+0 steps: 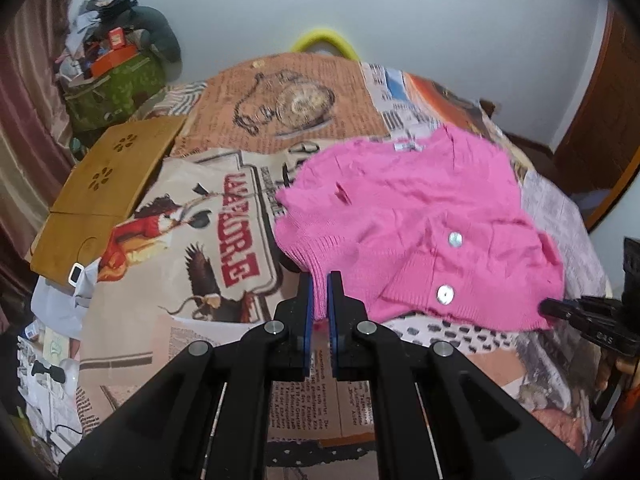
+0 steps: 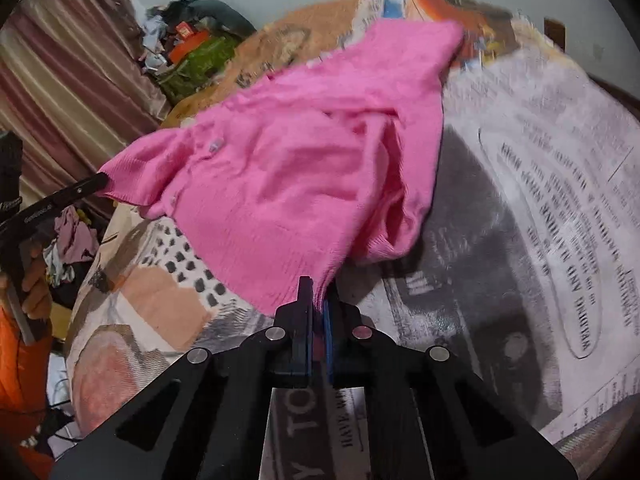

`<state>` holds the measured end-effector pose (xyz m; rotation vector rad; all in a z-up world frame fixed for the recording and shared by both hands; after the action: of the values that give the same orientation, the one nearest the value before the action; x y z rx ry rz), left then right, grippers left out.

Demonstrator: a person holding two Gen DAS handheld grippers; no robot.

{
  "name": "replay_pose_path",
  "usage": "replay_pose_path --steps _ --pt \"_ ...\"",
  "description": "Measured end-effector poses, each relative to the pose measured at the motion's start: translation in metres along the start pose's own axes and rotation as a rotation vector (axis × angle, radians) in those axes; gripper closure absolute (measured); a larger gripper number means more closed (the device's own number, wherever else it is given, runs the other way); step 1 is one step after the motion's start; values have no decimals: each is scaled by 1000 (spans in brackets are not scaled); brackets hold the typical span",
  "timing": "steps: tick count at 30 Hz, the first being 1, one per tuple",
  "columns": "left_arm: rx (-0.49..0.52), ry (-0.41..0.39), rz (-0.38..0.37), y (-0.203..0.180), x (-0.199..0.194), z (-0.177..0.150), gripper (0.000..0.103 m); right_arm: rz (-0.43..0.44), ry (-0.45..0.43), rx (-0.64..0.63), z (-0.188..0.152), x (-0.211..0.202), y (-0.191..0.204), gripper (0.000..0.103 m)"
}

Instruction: Fold small clothes

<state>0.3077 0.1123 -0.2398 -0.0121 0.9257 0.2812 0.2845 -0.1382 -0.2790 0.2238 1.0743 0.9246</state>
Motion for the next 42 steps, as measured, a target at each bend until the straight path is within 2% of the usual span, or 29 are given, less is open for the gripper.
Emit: replay_pose_path --steps 4,7,12,16,19,24,28,31,37,42 --pt "-36 -62 12 13 -18 22 97 40 -123 -39 19 -38 22 99" --pt "-52 -101 24 19 -28 44 97 36 -201 -83 40 -66 35 99" --pt "-100 -154 1 19 -35 85 97 25 -326 -123 75 -101 45 99" --pt "-72 -118 -1 5 -16 108 97 14 -416 -129 107 -119 45 99" --pt "-65 -81 17 0 8 121 97 -7 -446 -133 126 -122 40 99" --pt "-103 -7 44 5 59 136 97 -37 -444 -116 149 -111 20 99" --pt "-127 35 59 8 95 146 97 -65 -418 -97 166 -87 -4 99" --pt "-121 56 97 8 123 151 97 -101 -391 -77 176 -66 -25 99" --pt "-124 134 134 11 179 144 97 -143 -296 13 188 -20 -71 99" --pt "-106 183 173 18 208 131 97 -157 -242 67 185 -5 -93 98"
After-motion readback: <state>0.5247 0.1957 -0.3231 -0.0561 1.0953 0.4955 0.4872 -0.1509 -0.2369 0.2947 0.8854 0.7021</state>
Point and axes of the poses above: each gripper's, at about its wrist camera, not at the fingertips, and x roughly the way its jaws point, y to its left, z to its top, the point moved 7 cm from there along x, roughly the way its jaws point, and after that the axes turned 10 degrees about z, right-handed, at the moved point
